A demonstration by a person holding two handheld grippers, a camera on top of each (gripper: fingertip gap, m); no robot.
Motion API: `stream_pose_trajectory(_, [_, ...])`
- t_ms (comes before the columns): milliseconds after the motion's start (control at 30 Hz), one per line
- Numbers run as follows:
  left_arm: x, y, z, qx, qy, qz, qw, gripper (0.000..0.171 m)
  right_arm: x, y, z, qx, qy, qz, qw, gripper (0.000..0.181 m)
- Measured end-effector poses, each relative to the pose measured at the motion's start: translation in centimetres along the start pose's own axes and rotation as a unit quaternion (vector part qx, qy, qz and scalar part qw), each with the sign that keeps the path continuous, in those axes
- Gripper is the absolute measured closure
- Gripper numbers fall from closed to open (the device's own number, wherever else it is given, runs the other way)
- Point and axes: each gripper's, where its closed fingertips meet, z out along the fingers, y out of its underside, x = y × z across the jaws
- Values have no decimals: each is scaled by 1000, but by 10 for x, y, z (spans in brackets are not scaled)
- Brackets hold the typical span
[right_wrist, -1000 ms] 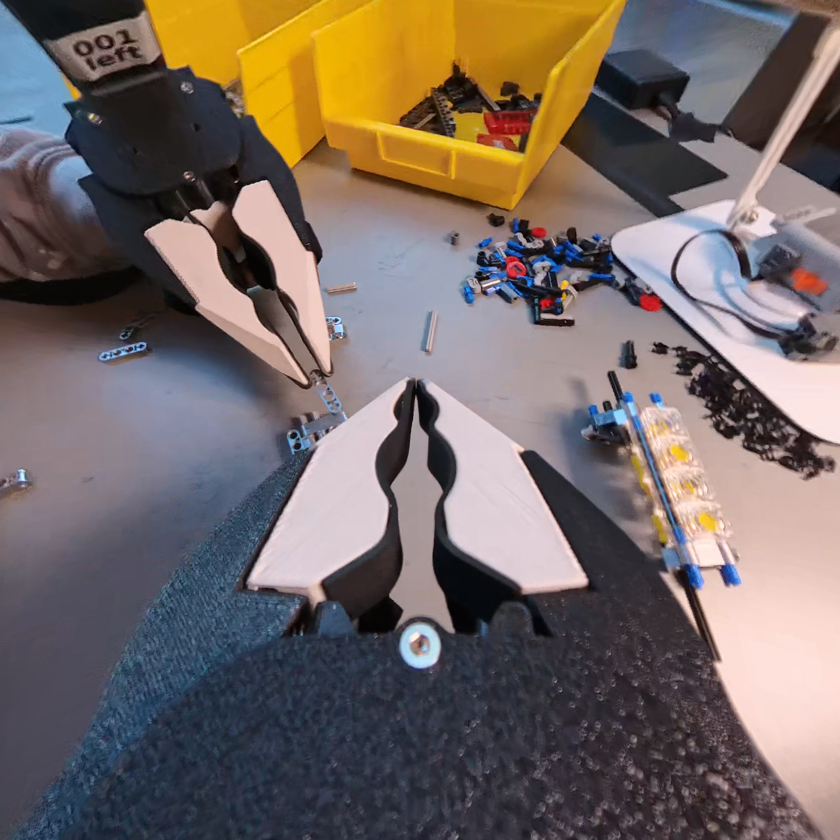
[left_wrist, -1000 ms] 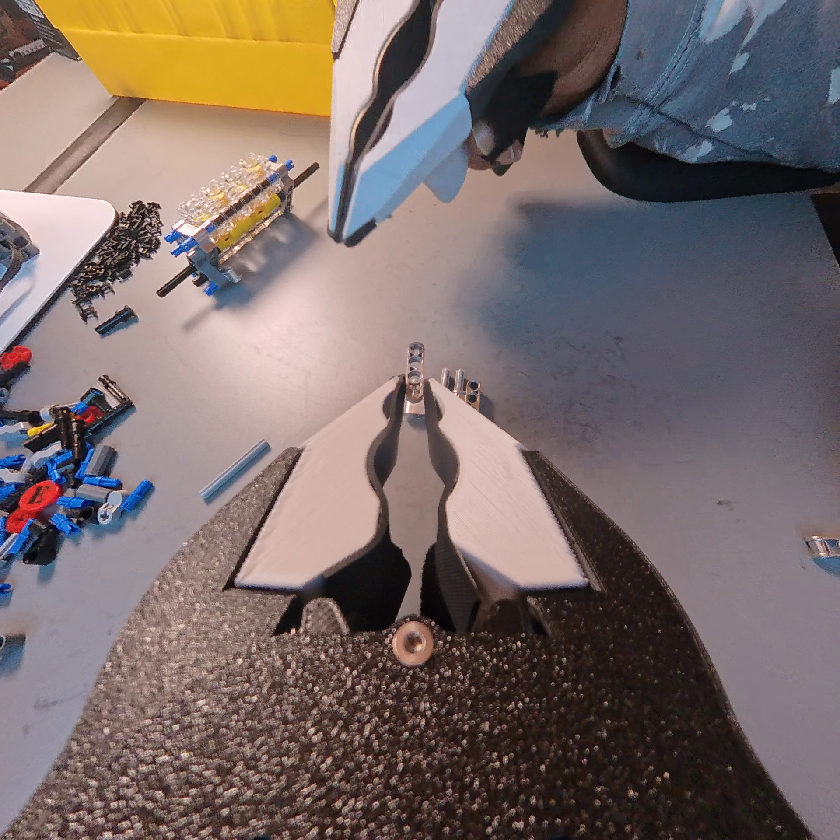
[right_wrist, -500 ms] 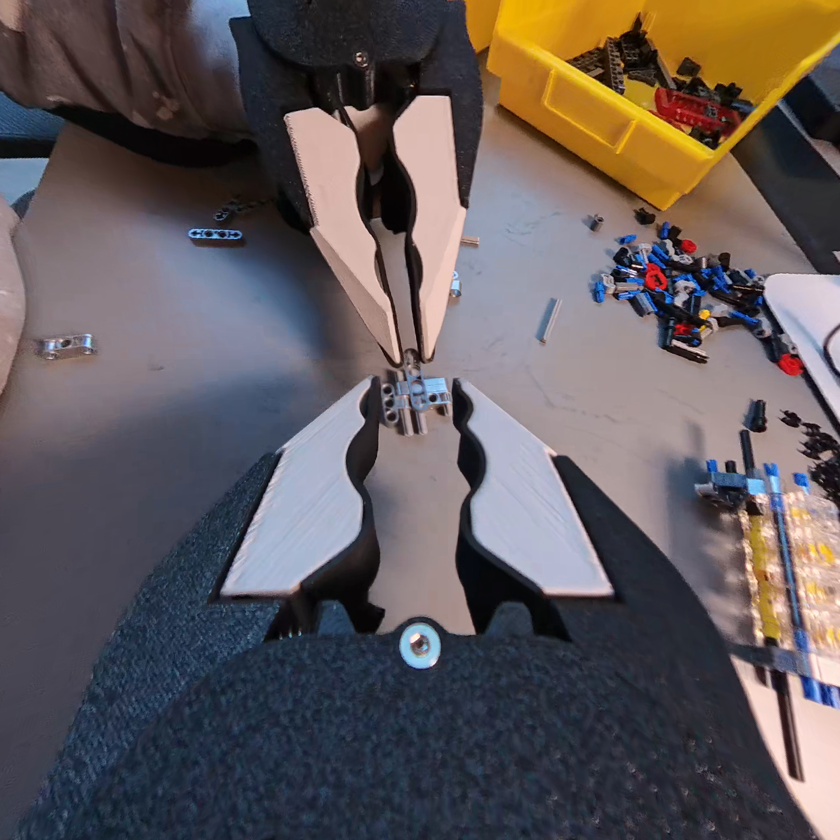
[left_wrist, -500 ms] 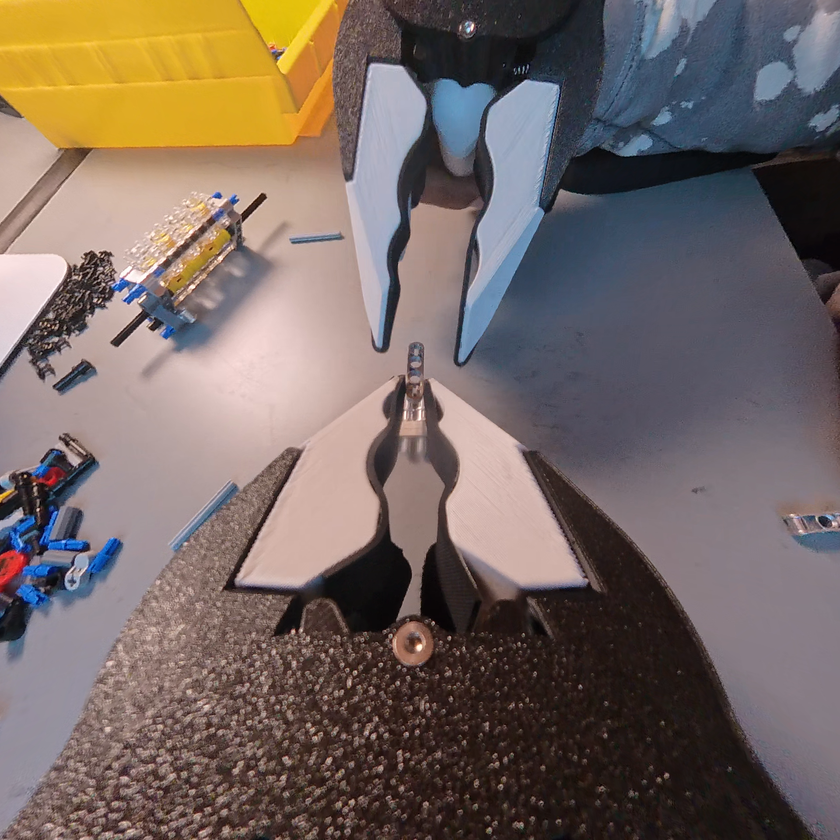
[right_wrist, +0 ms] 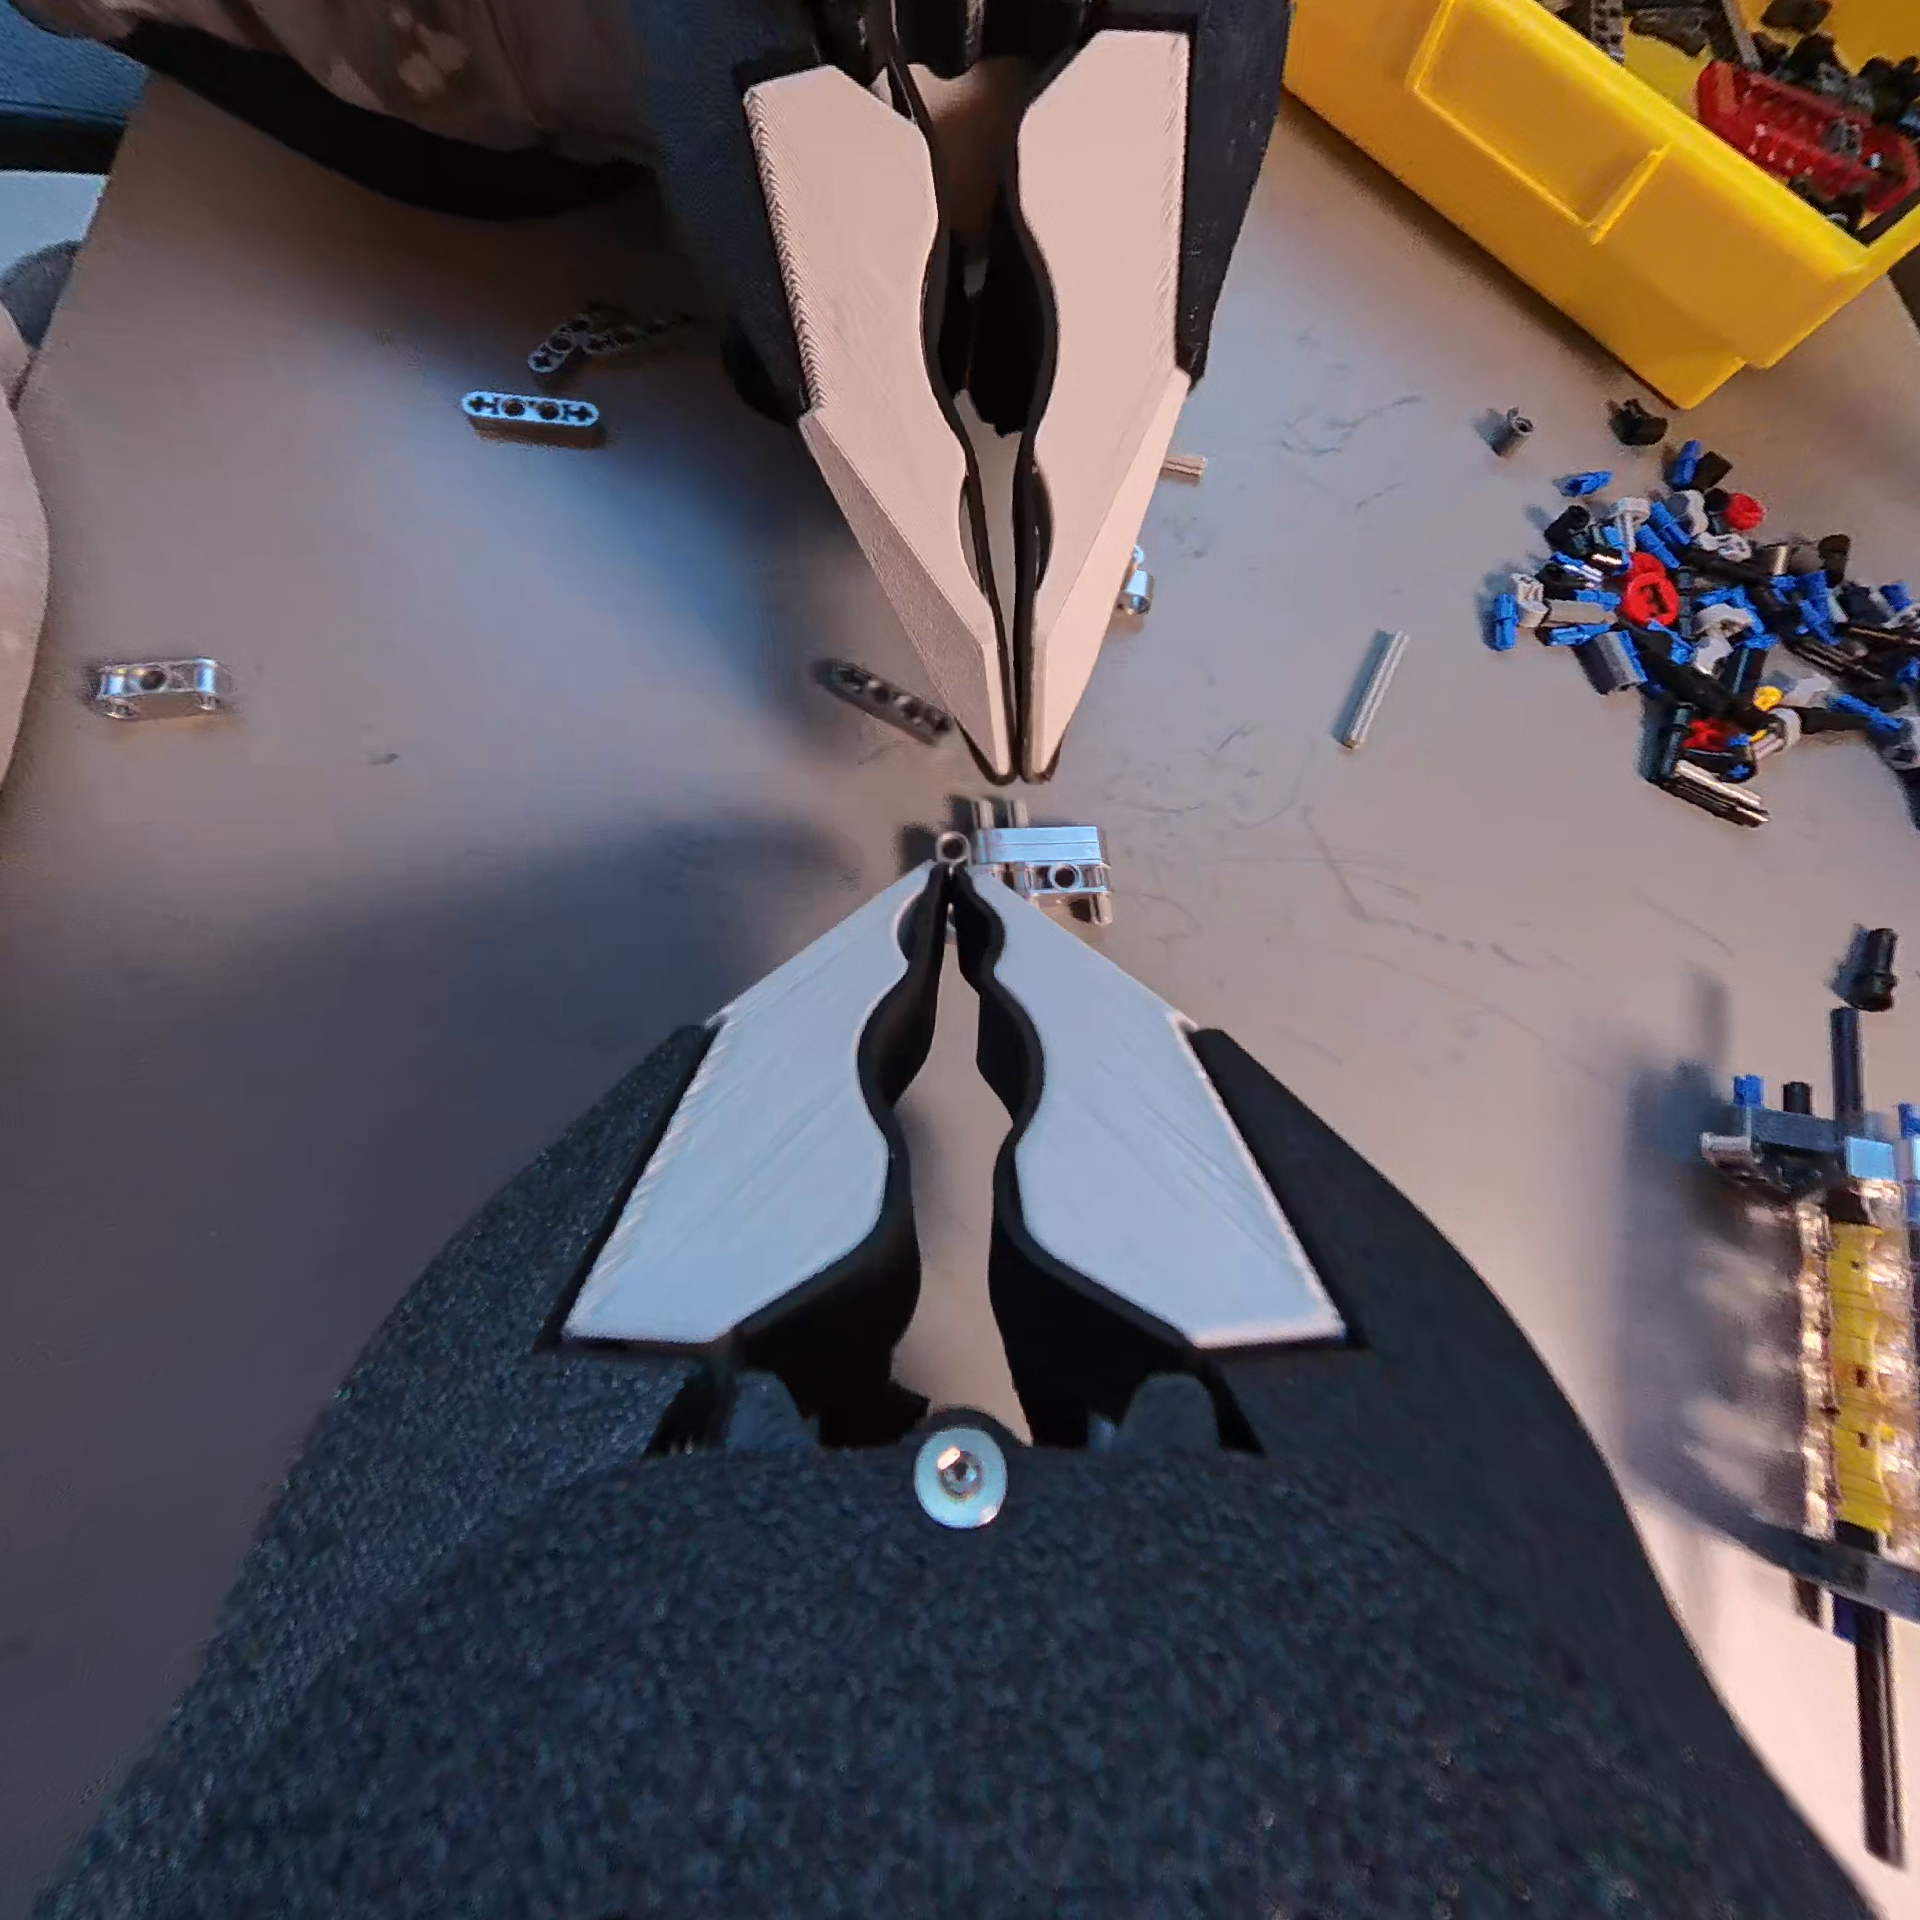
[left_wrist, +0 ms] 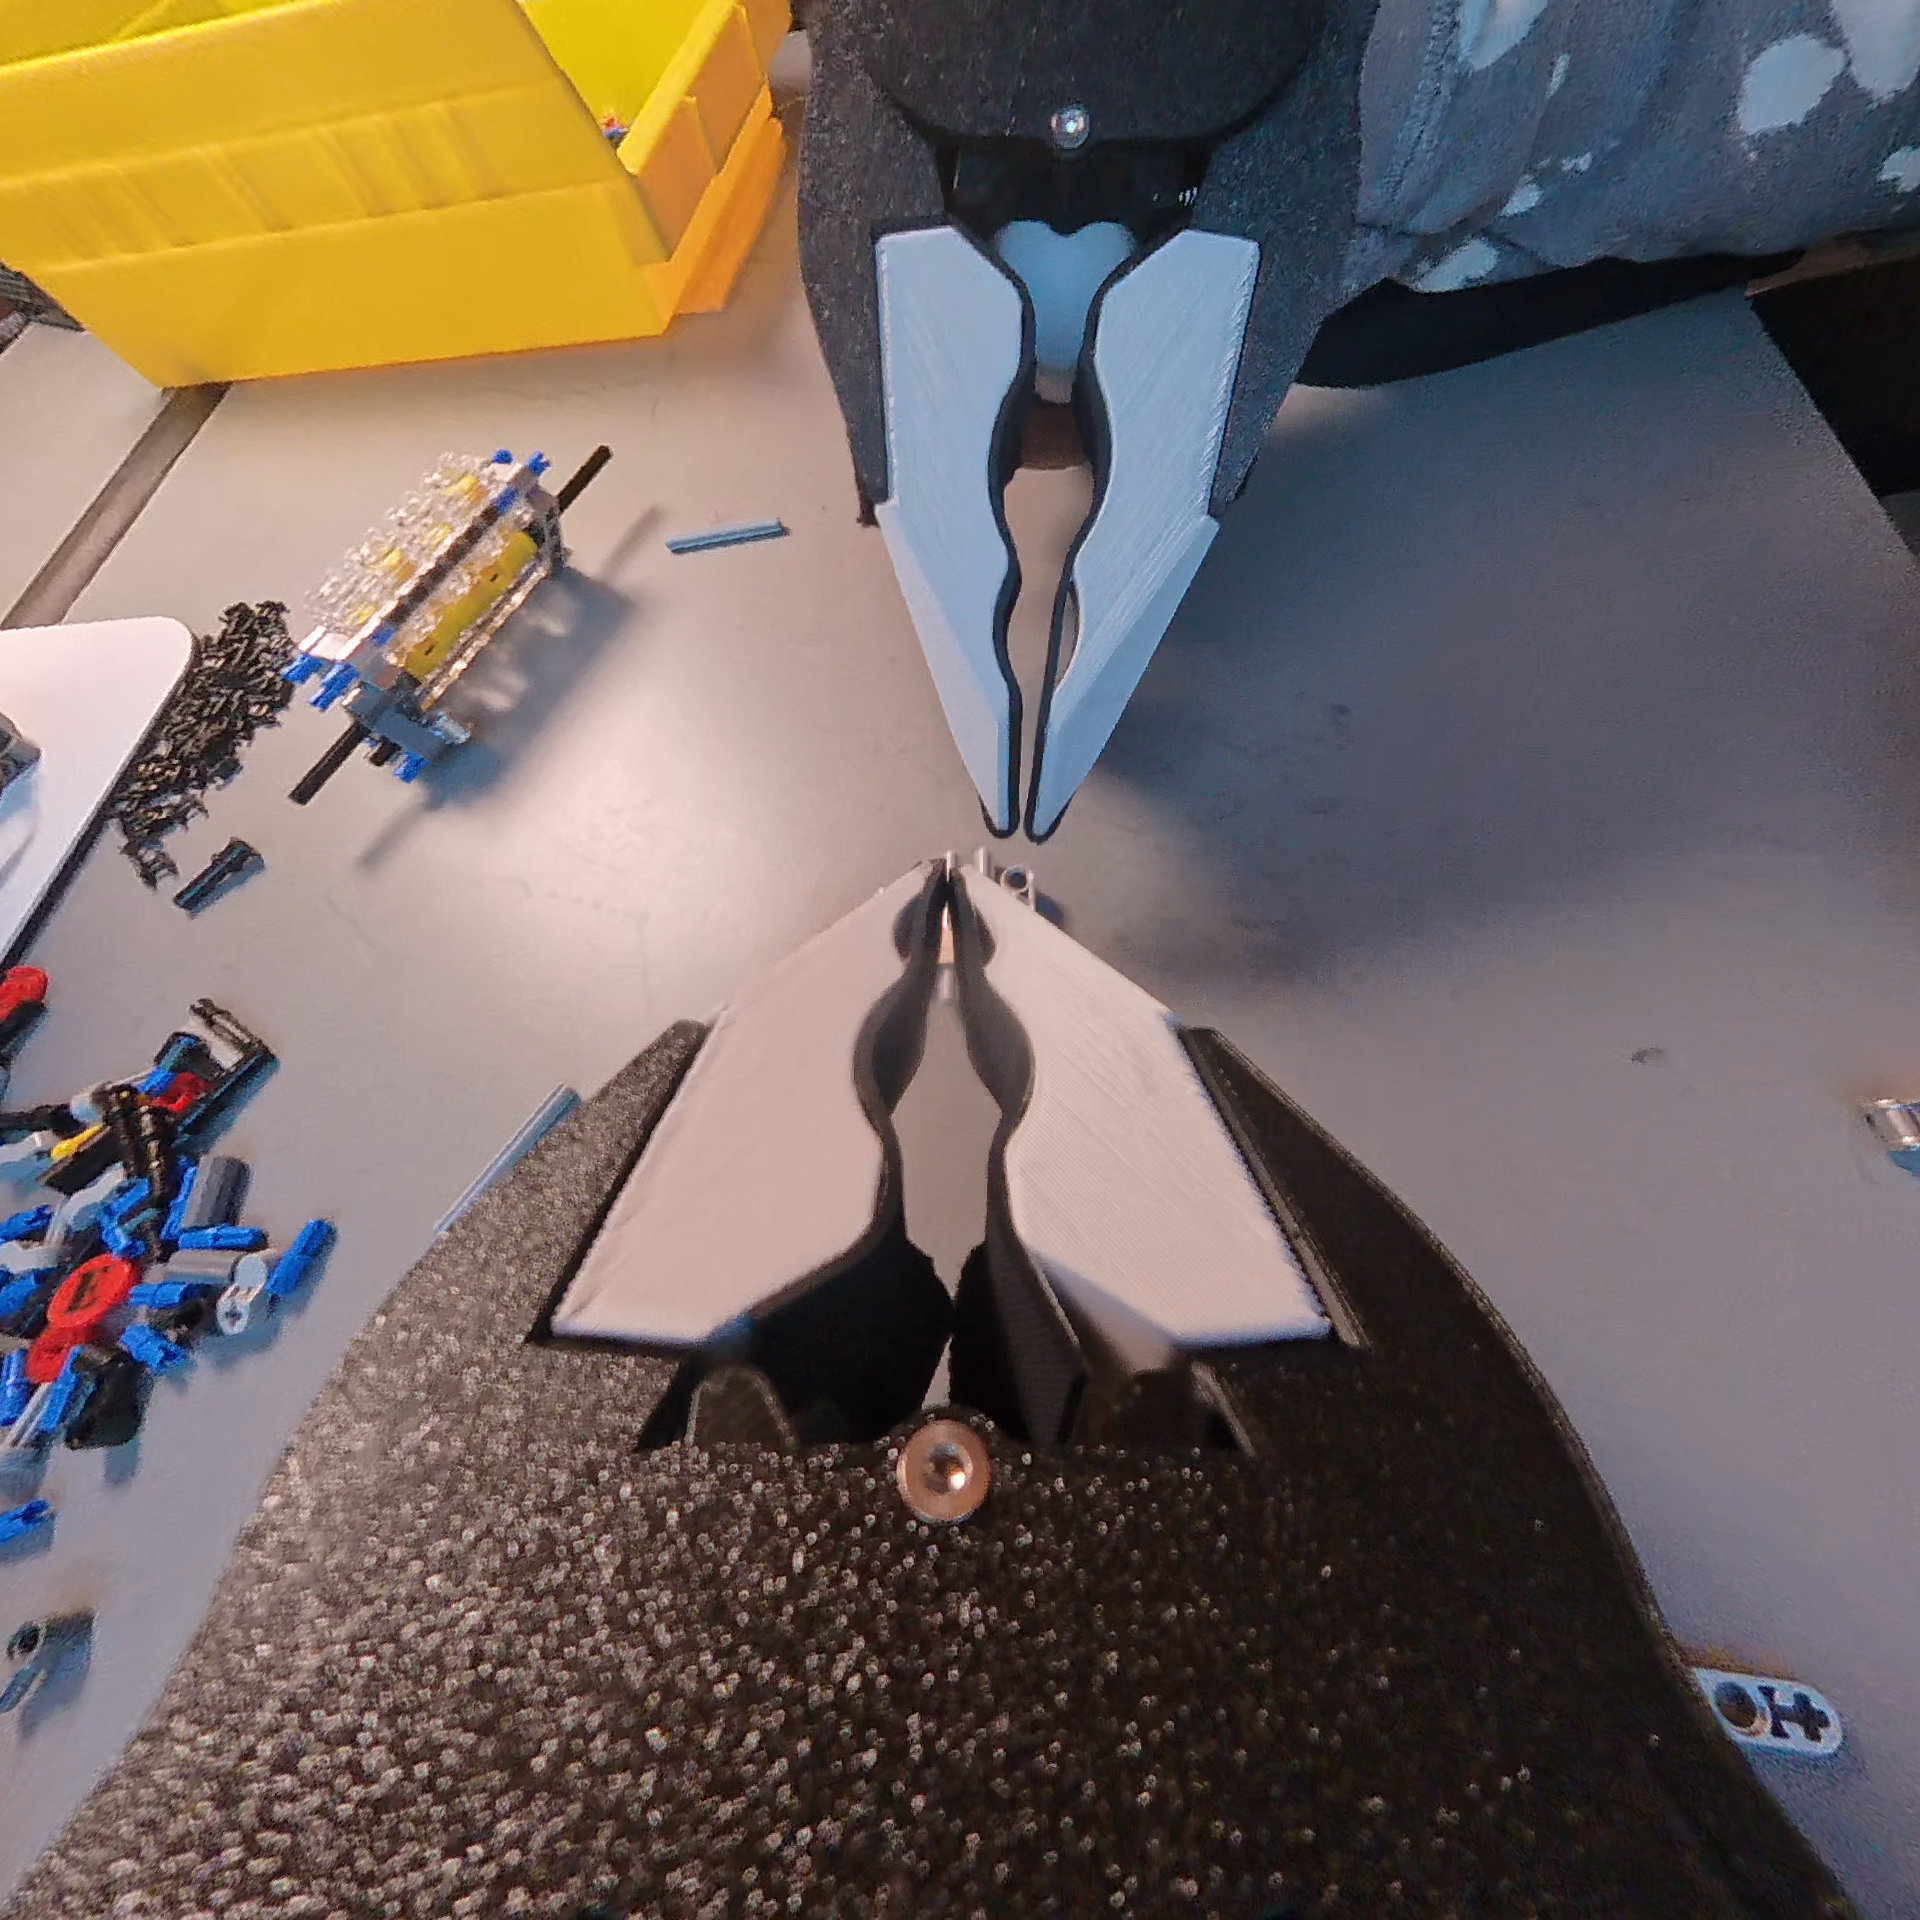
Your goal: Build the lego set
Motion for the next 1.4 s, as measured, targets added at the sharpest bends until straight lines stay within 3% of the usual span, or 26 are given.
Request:
stream_pose_trajectory(133, [-17,2,-11,6,-28,-25,999,171,15,-5,-8,26,30,21,999,157])
stream_pose_trajectory(233, [-24,8,-19,7,-23,-59,998,157,24,-9,-14,48,44,48,997,135])
stream_pose_trajectory(333, [-27,10,-26,8,-11,-80,997,150,30,-6,-14,48,52,61,996,127])
stream_pose_trajectory(600, [-24,31,-40,-41,27,-106,993,142,33,0,-14,41,60,68,995,127])
stream_pose_trajectory(833, [7,38,-33,-82,106,-120,984,143,40,1,-21,42,83,63,994,129])
stream_pose_trajectory(967, [16,49,-24,-128,99,-94,982,145,41,7,-18,32,81,64,994,130])
stream_pose_trajectory(1100, [11,52,-26,-137,82,-80,984,156,39,10,-15,21,81,58,995,131])
stream_pose_trajectory(1400, [8,43,-39,-116,84,-82,986,156,40,10,-15,20,84,56,995,134])
